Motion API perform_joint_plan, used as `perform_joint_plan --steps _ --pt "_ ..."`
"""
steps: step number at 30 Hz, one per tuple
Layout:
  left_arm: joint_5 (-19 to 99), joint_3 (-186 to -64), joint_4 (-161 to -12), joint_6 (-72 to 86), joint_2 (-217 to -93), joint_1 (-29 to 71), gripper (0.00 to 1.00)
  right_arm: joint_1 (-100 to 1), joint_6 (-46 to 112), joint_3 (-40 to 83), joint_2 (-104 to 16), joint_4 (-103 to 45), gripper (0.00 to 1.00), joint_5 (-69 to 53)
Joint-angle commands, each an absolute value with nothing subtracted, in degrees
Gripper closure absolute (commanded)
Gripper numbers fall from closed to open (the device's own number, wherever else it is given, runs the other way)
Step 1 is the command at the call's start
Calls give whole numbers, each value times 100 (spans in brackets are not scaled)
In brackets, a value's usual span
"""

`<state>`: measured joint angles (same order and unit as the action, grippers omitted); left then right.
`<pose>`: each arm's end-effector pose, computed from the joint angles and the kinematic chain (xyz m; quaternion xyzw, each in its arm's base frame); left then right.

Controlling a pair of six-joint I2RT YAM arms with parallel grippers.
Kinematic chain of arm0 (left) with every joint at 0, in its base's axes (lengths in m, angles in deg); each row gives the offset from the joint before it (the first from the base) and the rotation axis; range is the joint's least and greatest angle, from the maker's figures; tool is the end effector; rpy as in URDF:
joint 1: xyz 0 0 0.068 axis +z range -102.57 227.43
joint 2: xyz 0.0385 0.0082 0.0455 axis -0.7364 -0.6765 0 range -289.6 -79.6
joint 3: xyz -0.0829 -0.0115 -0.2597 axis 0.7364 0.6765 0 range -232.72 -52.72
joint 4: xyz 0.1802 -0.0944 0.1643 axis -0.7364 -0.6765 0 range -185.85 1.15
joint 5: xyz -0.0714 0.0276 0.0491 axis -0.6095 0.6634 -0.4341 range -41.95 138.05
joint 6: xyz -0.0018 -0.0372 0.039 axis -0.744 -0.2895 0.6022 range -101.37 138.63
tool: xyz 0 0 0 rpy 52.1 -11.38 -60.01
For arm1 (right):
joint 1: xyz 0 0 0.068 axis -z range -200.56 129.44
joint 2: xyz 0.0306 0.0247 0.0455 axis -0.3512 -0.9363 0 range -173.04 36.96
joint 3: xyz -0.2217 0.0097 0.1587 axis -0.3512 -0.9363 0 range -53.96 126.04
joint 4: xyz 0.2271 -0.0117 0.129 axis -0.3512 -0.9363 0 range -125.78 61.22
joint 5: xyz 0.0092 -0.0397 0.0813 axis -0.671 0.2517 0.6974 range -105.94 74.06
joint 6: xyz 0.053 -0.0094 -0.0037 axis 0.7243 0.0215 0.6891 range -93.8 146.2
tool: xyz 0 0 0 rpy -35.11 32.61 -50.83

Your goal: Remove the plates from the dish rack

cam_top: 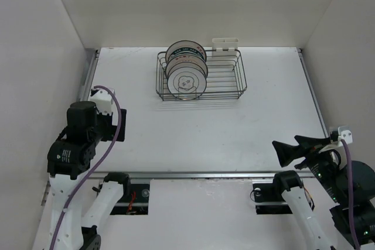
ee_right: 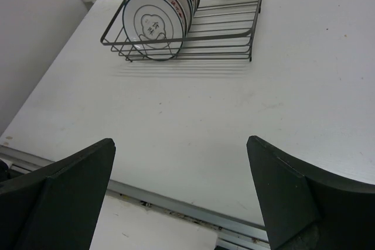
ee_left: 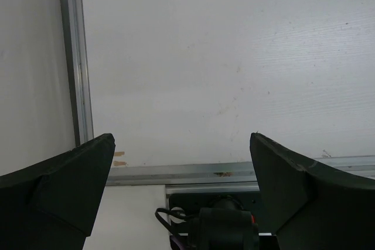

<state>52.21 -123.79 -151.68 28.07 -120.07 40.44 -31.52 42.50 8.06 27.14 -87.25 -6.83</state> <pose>0.0918 -0.0087 0.4028 0.1077 0.8685 0.0421 0.4820 -0.0294 0.0000 0.3769 -0.0183 0.7440 0.2142 0.6326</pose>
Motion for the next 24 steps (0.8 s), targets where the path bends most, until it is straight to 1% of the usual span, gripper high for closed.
perform_joint_plan --steps 1,3,6,7,9,10,11,13,14,15,17,18,20,22,23,24 --pt "5429 -12417 -15151 2820 -11968 4083 0 -3199 4238 809 2685 -8643 0 -644" --pt "5316 -12697 -15239 3014 -12055 4083 0 -3199 4238 809 2633 -8591 0 -644" --pt "4727 -13023 -15362 3610 -12319 4083 0 -3199 4238 809 2432 -8538 0 -644" --pt "4474 -13320 -15362 3708 -12450 4083 0 -3199 4238 878 2370 -8538 0 -644" --pt "4217 -13725 -15546 3840 -13047 4083 0 -3199 4238 949 2185 -8538 0 -644" --pt "4086 -14241 -15625 3911 -13301 4083 0 -3199 4238 949 2132 -8477 0 -644" --pt "3936 -14533 -15696 3964 -13861 4083 0 -3199 4238 1002 2132 -8476 0 -644" --pt "3935 -15157 -15907 3964 -14479 4031 0 -3199 4238 1055 1957 -8258 0 -697" --pt "4126 -15839 -15994 3964 -14795 3952 0 -3199 4238 1055 1904 -8178 0 -697" --pt "4224 -16167 -16082 4016 -15442 3691 0 -3199 4238 1116 1842 -8090 0 -758" --pt "4295 -16878 -16162 4069 -16008 3460 0 -3199 4290 1116 1605 -7819 0 -759" --pt "4426 -16978 -16040 4070 -16490 3338 0 -3199 4290 1055 1509 -7721 0 -759" --pt "4654 -17032 -15496 4157 -16897 2890 6 -3199 4290 871 1202 -7397 0 -619" --pt "4988 -16857 -14970 4324 -17431 2504 16 -3199 4290 809 973 -7211 0 -618" --pt "5077 -16761 -14314 4481 -17574 2414 29 -3199 4290 748 719 -7150 0 -618" --pt "5077 -16586 -13960 4535 -17715 2353 36 -3199 4290 747 595 -7097 0 -618"
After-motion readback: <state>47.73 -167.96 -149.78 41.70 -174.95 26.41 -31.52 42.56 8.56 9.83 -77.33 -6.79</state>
